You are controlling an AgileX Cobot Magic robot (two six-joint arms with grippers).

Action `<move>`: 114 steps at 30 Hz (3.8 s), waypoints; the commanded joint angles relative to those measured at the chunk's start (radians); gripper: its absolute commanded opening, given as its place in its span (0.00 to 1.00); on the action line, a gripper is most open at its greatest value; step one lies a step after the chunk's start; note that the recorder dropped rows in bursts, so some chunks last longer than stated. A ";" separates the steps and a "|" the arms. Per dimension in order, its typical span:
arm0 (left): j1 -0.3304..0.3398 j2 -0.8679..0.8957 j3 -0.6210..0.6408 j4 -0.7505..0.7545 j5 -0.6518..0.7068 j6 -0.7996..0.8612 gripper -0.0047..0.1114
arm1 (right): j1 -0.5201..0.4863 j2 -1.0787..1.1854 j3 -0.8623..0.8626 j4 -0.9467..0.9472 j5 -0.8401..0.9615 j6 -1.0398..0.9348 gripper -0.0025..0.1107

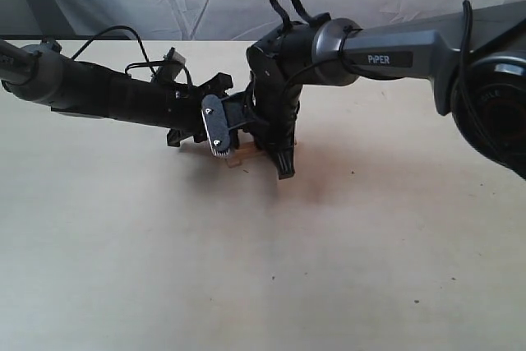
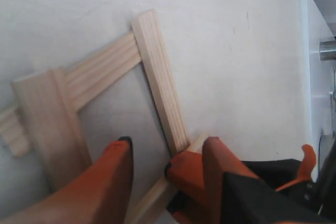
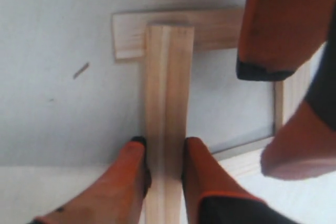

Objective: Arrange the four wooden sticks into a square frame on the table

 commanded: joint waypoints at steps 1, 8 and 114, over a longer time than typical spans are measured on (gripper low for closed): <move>-0.001 0.003 -0.002 -0.001 0.011 -0.002 0.40 | -0.005 -0.020 0.003 0.030 0.003 -0.008 0.07; -0.001 0.003 -0.002 -0.001 0.024 -0.002 0.40 | -0.005 -0.021 0.003 0.063 0.003 -0.006 0.44; 0.173 -1.942 0.675 1.285 -0.071 -0.649 0.04 | -0.700 -2.282 1.662 0.113 -0.367 1.155 0.03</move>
